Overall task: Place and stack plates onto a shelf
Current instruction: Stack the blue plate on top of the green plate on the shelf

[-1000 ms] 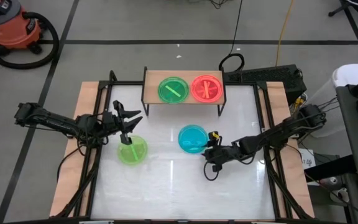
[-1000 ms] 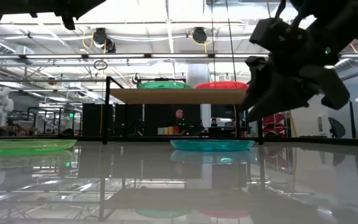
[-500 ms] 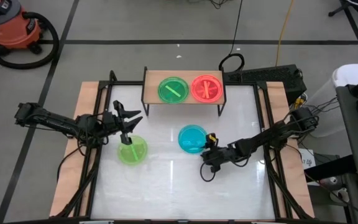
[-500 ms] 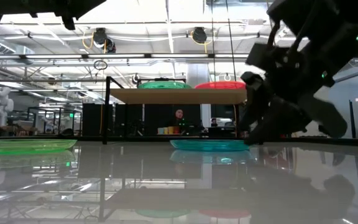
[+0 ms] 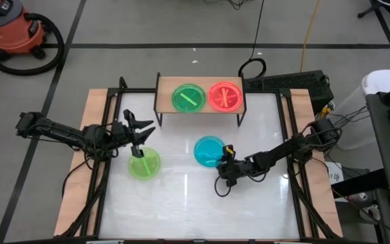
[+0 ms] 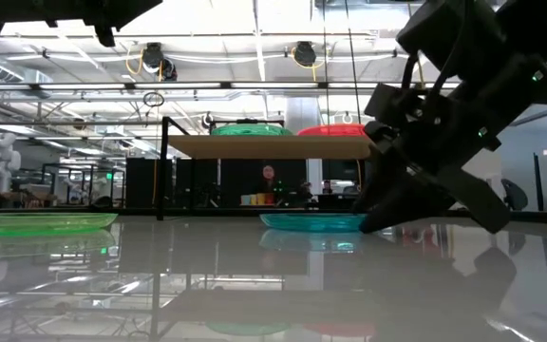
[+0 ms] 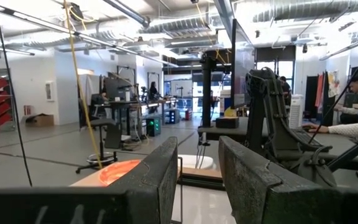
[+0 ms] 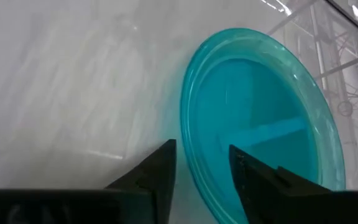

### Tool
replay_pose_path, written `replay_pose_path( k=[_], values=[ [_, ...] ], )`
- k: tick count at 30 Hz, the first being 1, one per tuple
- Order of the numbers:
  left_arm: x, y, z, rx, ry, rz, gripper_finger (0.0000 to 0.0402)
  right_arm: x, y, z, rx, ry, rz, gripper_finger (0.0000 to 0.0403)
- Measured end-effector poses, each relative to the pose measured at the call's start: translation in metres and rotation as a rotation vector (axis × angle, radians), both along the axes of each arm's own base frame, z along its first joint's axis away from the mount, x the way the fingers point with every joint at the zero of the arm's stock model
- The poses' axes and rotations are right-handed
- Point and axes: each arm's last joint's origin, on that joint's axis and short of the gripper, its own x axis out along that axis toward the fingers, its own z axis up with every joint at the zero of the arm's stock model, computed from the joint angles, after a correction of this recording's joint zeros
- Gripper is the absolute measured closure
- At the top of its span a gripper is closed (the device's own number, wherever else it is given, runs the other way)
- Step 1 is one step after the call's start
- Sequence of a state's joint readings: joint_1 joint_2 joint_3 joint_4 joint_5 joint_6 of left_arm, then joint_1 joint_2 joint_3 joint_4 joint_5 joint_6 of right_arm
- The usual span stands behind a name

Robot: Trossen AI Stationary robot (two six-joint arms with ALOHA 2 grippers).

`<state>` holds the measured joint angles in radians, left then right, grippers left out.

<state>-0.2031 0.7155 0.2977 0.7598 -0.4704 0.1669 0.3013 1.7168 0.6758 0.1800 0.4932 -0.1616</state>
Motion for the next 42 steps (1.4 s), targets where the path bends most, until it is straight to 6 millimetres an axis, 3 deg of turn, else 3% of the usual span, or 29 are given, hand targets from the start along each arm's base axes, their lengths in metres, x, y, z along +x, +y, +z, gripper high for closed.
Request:
replay_pose_path(
  k=[11, 18, 25, 31, 36, 42],
  values=[
    [0.0, 0.0, 0.0, -0.008, -0.002, -0.002, 0.0277, 0.0, 0.0, -0.001, 0.033, 0.012, 0.035, 0.0394],
    [0.0, 0.0, 0.0, -0.011, -0.003, -0.003, 0.0277, 0.003, 0.006, 0.008, 0.046, -0.041, 0.061, 0.0402],
    [0.0, 0.0, 0.0, -0.011, -0.004, -0.003, 0.0277, 0.007, 0.015, 0.05, 0.04, -0.196, 0.099, 0.0403],
    [-0.001, 0.0, 0.002, -0.013, -0.026, -0.002, 0.0277, 0.019, 0.012, 0.103, -0.072, -0.383, 0.138, 0.0403],
    [-0.002, 0.0, 0.006, -0.021, -0.064, -0.006, 0.0277, 0.046, -0.015, 0.153, -0.205, -0.476, 0.135, 0.0403],
    [-0.002, 0.0, 0.005, -0.013, -0.06, -0.028, 0.0277, 0.066, -0.085, 0.186, -0.171, -0.484, 0.067, 0.0403]
  ],
)
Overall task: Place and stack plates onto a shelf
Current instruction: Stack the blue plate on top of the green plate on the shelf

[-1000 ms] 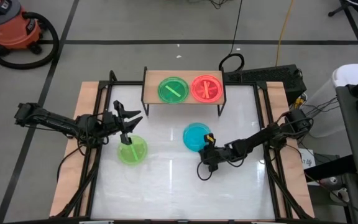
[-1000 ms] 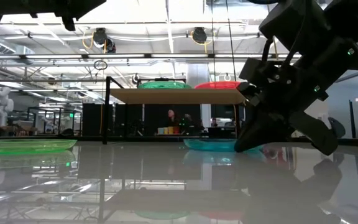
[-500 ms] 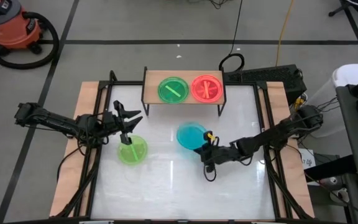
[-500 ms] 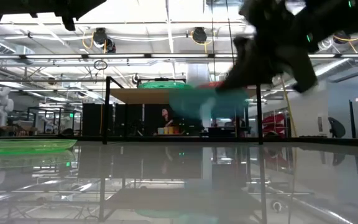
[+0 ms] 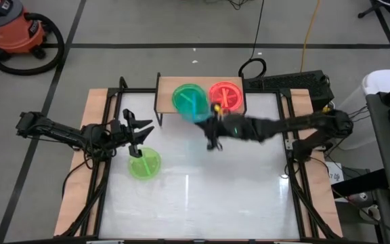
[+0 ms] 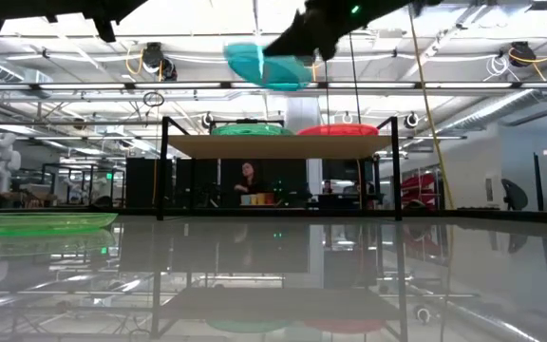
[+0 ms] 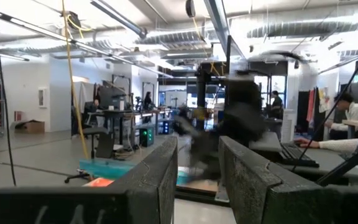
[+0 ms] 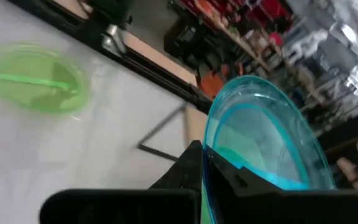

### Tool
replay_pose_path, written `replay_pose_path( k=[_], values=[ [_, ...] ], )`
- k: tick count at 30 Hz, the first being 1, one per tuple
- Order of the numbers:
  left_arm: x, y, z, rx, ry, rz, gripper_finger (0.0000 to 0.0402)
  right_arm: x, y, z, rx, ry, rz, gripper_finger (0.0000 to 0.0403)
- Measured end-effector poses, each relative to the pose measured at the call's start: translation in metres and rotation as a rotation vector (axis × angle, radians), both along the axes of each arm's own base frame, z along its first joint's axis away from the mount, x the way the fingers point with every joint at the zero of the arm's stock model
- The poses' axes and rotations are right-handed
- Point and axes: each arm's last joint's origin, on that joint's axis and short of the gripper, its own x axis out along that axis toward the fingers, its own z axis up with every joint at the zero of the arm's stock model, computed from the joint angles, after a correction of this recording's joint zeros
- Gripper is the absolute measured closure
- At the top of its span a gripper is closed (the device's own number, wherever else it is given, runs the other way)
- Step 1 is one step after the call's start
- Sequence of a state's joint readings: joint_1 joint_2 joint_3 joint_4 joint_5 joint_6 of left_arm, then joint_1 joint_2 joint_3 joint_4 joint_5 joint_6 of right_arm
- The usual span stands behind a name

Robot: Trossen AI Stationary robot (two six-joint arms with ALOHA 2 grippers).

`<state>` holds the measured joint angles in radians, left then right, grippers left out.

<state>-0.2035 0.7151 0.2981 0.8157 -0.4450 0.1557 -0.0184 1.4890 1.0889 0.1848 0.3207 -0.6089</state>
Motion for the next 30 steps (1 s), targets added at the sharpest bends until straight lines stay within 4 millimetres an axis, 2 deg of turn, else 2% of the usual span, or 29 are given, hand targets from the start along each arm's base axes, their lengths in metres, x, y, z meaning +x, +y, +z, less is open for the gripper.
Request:
replay_pose_path(
  k=[4, 9, 18, 22, 26, 30],
  values=[
    [0.0, 0.0, 0.0, 0.013, 0.005, 0.005, 0.0277, 0.005, -0.043, 0.0, 0.076, -0.008, -0.038, 0.0403],
    [0.0, 0.0, 0.0, 0.031, 0.01, 0.012, 0.0277, 0.01, -0.069, -0.013, 0.143, 0.008, -0.049, 0.0403],
    [0.0, 0.0, 0.0, 0.033, 0.011, 0.014, 0.0277, 0.024, -0.075, -0.039, 0.174, 0.047, -0.02, 0.0403],
    [0.0, 0.0, 0.0, 0.03, 0.011, 0.013, 0.0277, 0.028, -0.079, -0.043, 0.171, 0.032, -0.028, 0.04],
    [0.0, 0.0, 0.0, 0.035, 0.013, 0.015, 0.0277, 0.029, -0.077, -0.041, 0.158, 0.011, -0.016, 0.0375],
    [0.001, 0.0, -0.001, 0.039, 0.021, 0.015, 0.0277, 0.029, -0.074, -0.04, 0.159, 0.008, -0.009, 0.0327]
  ],
)
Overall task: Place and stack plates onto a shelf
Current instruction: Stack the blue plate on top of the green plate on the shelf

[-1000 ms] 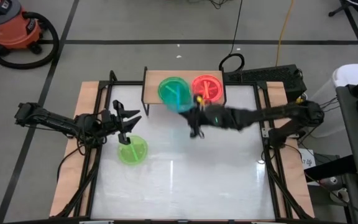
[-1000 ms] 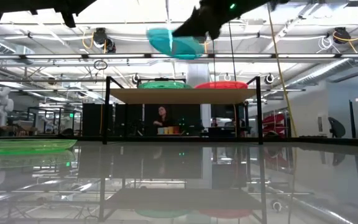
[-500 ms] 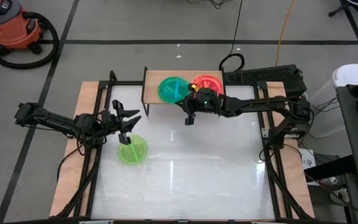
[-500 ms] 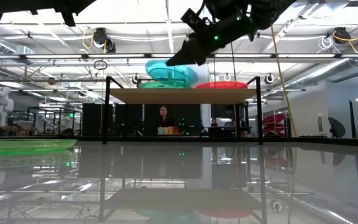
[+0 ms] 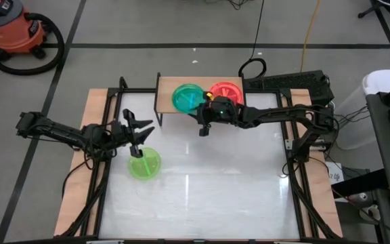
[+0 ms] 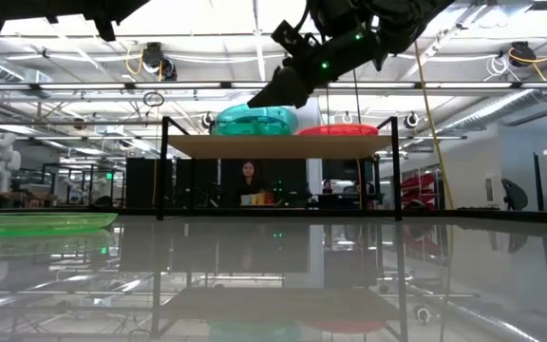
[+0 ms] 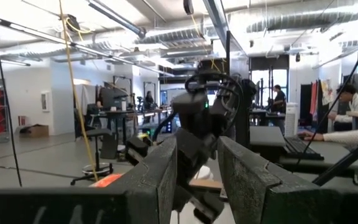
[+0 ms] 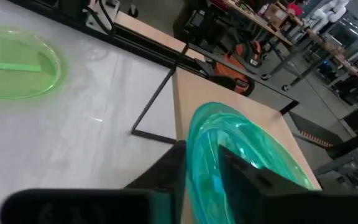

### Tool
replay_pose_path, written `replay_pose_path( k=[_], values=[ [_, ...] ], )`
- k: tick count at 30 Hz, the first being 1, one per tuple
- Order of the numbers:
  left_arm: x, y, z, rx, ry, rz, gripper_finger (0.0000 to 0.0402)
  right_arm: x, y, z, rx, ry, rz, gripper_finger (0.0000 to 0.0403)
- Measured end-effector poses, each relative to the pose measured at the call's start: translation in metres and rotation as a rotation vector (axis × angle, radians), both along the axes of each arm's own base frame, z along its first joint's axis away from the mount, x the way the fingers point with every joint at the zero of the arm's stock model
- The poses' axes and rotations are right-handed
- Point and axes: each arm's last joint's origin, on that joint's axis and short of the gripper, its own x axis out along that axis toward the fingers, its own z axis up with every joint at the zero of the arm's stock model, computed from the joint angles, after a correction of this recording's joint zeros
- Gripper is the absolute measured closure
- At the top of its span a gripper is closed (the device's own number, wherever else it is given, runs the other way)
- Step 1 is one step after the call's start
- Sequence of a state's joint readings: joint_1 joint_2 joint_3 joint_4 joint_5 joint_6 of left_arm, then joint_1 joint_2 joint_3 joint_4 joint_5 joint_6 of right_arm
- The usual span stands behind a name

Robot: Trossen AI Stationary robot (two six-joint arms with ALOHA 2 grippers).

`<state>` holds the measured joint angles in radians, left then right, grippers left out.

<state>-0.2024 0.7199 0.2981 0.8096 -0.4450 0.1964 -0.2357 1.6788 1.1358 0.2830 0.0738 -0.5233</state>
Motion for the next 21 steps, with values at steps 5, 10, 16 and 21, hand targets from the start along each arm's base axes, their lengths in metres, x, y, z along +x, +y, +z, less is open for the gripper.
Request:
replay_pose_path(
  k=[5, 10, 16, 21],
  values=[
    [0.002, 0.0, -0.005, 0.011, 0.057, 0.0, 0.0277, -0.002, 0.013, 0.008, 0.018, -0.013, 0.024, 0.0276],
    [0.007, 0.0, -0.007, -0.003, 0.195, 0.055, 0.0277, -0.006, 0.034, 0.019, 0.033, -0.02, 0.07, 0.0255],
    [0.024, -0.004, 0.003, -0.049, 0.367, 0.047, 0.0277, -0.016, 0.058, 0.028, 0.054, 0.031, 0.122, 0.0256],
    [0.046, -0.008, -0.003, -0.026, 0.446, 0.053, 0.0277, -0.019, 0.062, 0.019, 0.071, 0.123, 0.107, 0.0271]
  ],
)
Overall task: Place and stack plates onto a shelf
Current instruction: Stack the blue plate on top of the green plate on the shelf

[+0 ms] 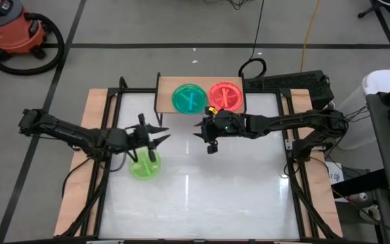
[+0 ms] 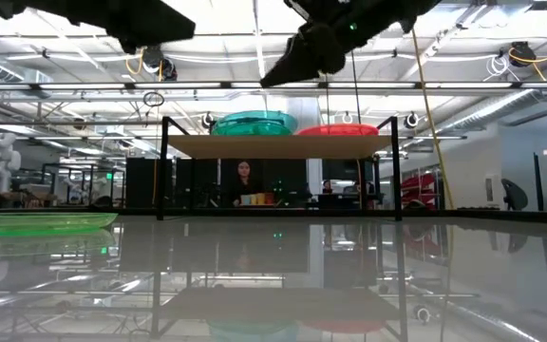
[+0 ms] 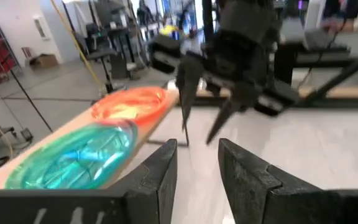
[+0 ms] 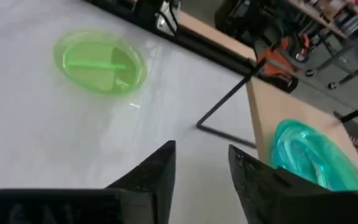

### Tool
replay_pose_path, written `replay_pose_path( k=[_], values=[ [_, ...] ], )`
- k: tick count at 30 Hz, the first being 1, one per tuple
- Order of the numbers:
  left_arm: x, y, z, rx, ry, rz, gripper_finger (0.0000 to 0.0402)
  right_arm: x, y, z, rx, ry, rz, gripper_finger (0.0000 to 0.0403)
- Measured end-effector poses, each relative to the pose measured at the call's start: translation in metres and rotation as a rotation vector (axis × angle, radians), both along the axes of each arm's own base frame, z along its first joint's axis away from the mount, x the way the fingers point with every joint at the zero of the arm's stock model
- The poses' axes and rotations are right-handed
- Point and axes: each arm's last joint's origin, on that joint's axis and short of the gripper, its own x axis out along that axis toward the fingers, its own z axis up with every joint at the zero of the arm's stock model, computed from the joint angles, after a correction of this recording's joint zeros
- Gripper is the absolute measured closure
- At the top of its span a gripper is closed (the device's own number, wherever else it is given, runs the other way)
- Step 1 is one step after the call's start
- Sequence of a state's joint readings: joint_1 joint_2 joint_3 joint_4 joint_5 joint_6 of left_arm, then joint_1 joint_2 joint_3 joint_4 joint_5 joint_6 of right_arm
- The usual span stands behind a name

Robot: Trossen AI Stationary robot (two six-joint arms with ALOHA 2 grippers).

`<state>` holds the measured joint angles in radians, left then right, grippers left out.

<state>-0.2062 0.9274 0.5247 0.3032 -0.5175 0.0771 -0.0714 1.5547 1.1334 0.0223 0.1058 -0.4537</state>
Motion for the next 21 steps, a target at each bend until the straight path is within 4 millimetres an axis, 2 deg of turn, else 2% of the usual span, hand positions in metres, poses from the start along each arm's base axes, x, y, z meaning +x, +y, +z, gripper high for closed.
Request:
replay_pose_path(
  k=[4, 9, 15, 18, 21],
  values=[
    [0.014, -0.002, 0.001, 0.025, 0.035, 0.001, 0.0277, -0.004, -0.015, -0.007, 0.042, 0.01, -0.065, 0.0313],
    [0.024, -0.004, 0.006, 0.038, 0.044, 0.0, 0.0277, -0.008, -0.052, -0.01, 0.084, -0.009, -0.199, 0.0393],
    [0.026, -0.004, 0.005, 0.058, 0.057, -0.001, 0.0277, -0.01, -0.08, -0.022, 0.096, 0.027, -0.279, 0.0402],
    [0.026, -0.004, 0.005, 0.058, 0.056, 0.0, 0.0277, -0.01, -0.085, -0.027, 0.105, 0.038, -0.296, 0.0402],
    [0.026, -0.004, 0.005, 0.058, 0.056, 0.0, 0.0277, -0.009, -0.081, -0.027, 0.114, 0.035, -0.289, 0.0402]
  ],
)
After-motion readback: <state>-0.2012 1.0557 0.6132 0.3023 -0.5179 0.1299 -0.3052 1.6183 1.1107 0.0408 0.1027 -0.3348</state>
